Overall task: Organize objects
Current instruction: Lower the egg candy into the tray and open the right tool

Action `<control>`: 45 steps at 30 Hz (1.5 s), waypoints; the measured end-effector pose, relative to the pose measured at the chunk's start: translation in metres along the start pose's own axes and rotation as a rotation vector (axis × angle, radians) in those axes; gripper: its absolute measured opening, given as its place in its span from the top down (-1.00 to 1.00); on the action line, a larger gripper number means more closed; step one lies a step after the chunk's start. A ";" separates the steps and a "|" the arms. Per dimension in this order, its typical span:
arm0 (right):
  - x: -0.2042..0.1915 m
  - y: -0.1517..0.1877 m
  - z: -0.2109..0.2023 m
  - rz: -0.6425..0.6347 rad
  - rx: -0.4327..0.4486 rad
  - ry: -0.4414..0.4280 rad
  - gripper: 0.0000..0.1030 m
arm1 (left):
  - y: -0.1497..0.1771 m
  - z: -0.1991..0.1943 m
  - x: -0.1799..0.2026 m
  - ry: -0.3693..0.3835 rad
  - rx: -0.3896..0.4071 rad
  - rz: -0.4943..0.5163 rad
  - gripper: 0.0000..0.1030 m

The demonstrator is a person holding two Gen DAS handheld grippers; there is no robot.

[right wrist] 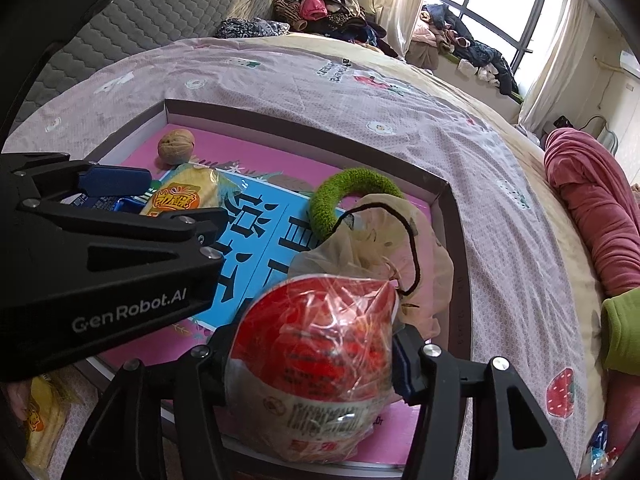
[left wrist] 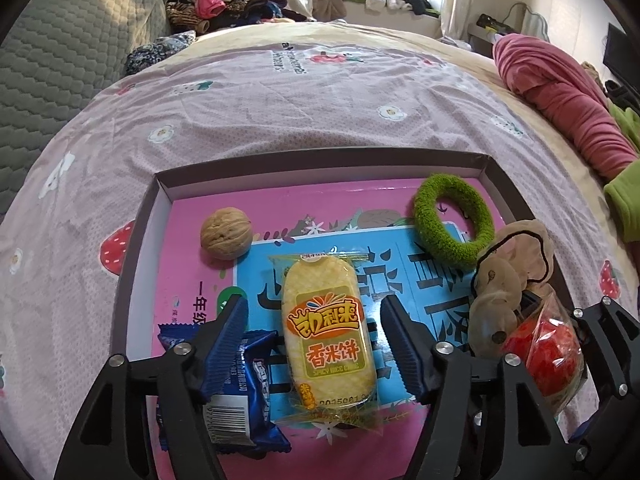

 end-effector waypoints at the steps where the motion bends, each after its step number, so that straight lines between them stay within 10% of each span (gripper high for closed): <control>1: 0.000 0.000 0.000 -0.002 -0.002 0.003 -0.20 | -0.001 -0.002 -0.001 0.002 0.007 -0.005 -0.42; 45: 0.013 -0.011 -0.036 0.063 0.079 -0.036 -0.65 | -0.016 -0.054 -0.026 0.060 0.059 -0.090 -0.62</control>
Point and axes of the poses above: each gripper's, at about its wrist camera, not at the fingertips, and z roughly the way its jaws point, x to its right, y to its underside, the point moved 7 cm from there along z, roughly the way its jaws point, and after that the axes turned 7 degrees about -z, right-handed, at the moved point
